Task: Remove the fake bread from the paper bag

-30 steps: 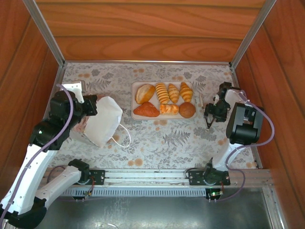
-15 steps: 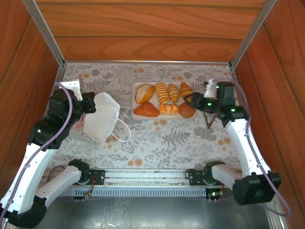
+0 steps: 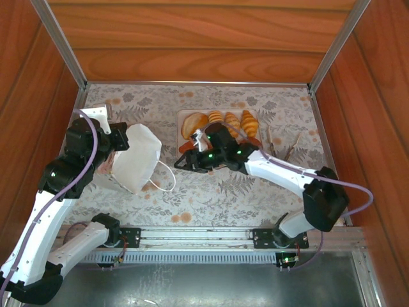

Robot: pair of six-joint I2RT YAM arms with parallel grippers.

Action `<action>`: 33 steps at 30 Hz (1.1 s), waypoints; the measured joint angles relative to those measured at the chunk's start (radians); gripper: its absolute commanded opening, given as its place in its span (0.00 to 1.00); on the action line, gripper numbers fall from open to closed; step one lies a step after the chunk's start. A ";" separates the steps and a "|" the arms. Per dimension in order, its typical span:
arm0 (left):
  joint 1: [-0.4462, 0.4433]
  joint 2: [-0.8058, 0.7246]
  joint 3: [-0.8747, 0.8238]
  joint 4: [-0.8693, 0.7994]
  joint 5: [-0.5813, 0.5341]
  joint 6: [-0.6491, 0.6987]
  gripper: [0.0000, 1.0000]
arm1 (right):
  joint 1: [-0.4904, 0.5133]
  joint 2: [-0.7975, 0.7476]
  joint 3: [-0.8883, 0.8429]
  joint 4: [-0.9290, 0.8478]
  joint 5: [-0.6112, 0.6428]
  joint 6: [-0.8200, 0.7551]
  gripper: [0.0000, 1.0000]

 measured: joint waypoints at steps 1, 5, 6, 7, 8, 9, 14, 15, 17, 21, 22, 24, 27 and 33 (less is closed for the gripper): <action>0.000 0.000 0.000 0.000 0.000 0.000 0.00 | 0.015 0.017 0.003 0.014 -0.001 0.010 0.61; 0.000 0.000 0.000 0.000 0.000 0.000 0.00 | 0.053 0.086 0.018 0.068 -0.014 0.042 0.56; 0.000 0.000 0.000 0.000 0.000 0.000 0.00 | 0.059 0.100 0.018 0.080 -0.018 0.050 0.54; 0.000 0.000 0.000 0.000 0.000 0.000 0.00 | 0.065 0.114 0.018 0.089 -0.023 0.053 0.50; 0.000 0.000 0.000 0.000 0.000 0.000 0.00 | 0.070 0.128 0.018 0.095 -0.026 0.057 0.44; 0.000 0.000 0.000 0.000 0.000 -0.001 0.00 | 0.070 0.135 0.019 0.097 -0.027 0.061 0.38; 0.000 0.000 0.000 0.000 -0.001 0.000 0.00 | 0.071 0.143 0.050 0.087 -0.013 0.048 0.12; 0.000 0.001 0.000 0.001 -0.003 0.000 0.00 | 0.071 0.143 0.066 0.073 -0.006 0.039 0.08; 0.000 0.013 0.004 0.000 -0.012 0.001 0.00 | 0.069 0.143 0.120 0.036 0.016 0.003 0.07; 0.016 0.075 0.056 0.002 -0.025 0.014 0.00 | 0.059 0.143 0.240 -0.044 0.058 -0.077 0.05; 0.024 0.095 0.073 0.003 -0.026 0.021 0.00 | 0.053 0.143 0.269 -0.065 0.066 -0.099 0.05; 0.054 0.146 0.111 0.011 -0.023 0.030 0.00 | 0.033 0.146 0.349 -0.122 0.084 -0.153 0.05; 0.117 0.226 0.166 0.029 -0.003 0.039 0.00 | -0.007 0.184 0.498 -0.190 0.095 -0.211 0.04; 0.243 0.378 0.248 0.090 0.071 0.055 0.00 | -0.083 0.336 0.775 -0.287 0.106 -0.291 0.04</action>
